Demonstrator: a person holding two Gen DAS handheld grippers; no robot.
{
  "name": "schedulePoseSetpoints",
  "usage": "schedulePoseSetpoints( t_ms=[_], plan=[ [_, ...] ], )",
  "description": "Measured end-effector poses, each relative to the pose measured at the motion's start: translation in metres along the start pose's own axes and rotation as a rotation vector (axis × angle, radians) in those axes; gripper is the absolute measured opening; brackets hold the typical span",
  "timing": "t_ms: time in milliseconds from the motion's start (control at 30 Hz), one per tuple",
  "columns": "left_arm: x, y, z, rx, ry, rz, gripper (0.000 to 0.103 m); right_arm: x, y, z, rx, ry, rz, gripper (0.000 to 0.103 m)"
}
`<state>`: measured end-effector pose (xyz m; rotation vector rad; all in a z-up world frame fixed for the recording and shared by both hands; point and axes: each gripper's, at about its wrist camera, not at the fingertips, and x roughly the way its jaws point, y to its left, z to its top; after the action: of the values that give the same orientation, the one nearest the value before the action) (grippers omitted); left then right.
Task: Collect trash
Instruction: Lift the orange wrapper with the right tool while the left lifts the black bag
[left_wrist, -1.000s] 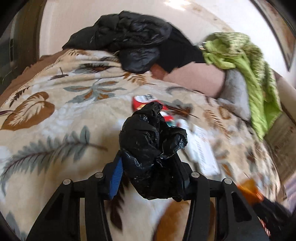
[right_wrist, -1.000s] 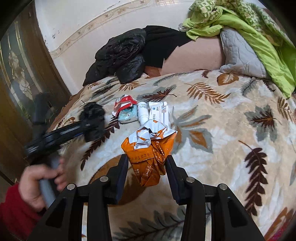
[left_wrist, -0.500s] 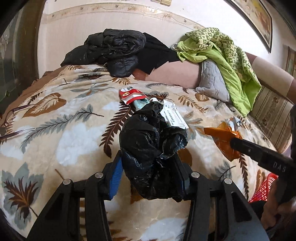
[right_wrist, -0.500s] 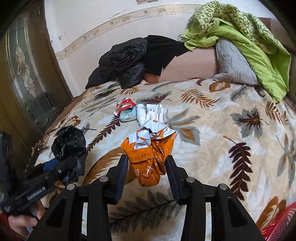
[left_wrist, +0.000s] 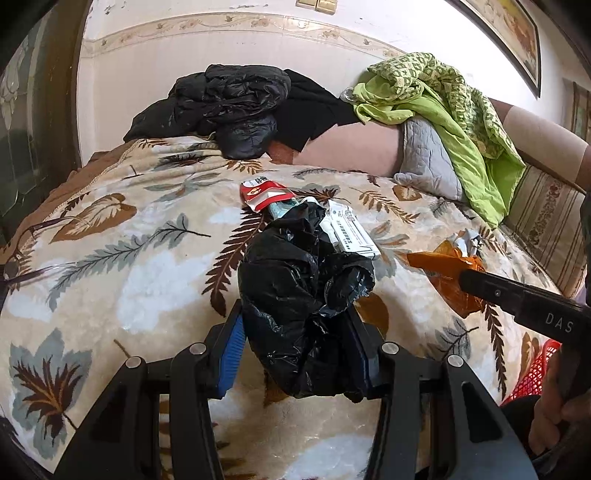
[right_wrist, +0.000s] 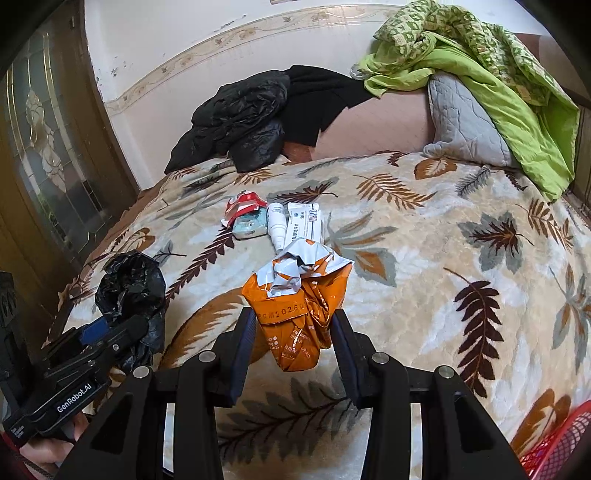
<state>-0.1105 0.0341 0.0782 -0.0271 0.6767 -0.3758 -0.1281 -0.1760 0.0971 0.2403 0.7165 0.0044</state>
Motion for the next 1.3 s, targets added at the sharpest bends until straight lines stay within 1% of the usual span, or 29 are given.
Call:
schedulePoseSetpoints(
  t_ms=[267, 1300],
  plan=[
    [0.0026, -0.0008, -0.0005, -0.003, 0.009, 0.011, 0.048, 0.0009, 0.0007, 0.0001, 0.004, 0.001, 0.003, 0.045],
    [0.0025, -0.0013, -0.0008, -0.006, 0.01, 0.011, 0.048, 0.0011, 0.0006, 0.0005, 0.006, 0.001, 0.004, 0.045]
  ],
)
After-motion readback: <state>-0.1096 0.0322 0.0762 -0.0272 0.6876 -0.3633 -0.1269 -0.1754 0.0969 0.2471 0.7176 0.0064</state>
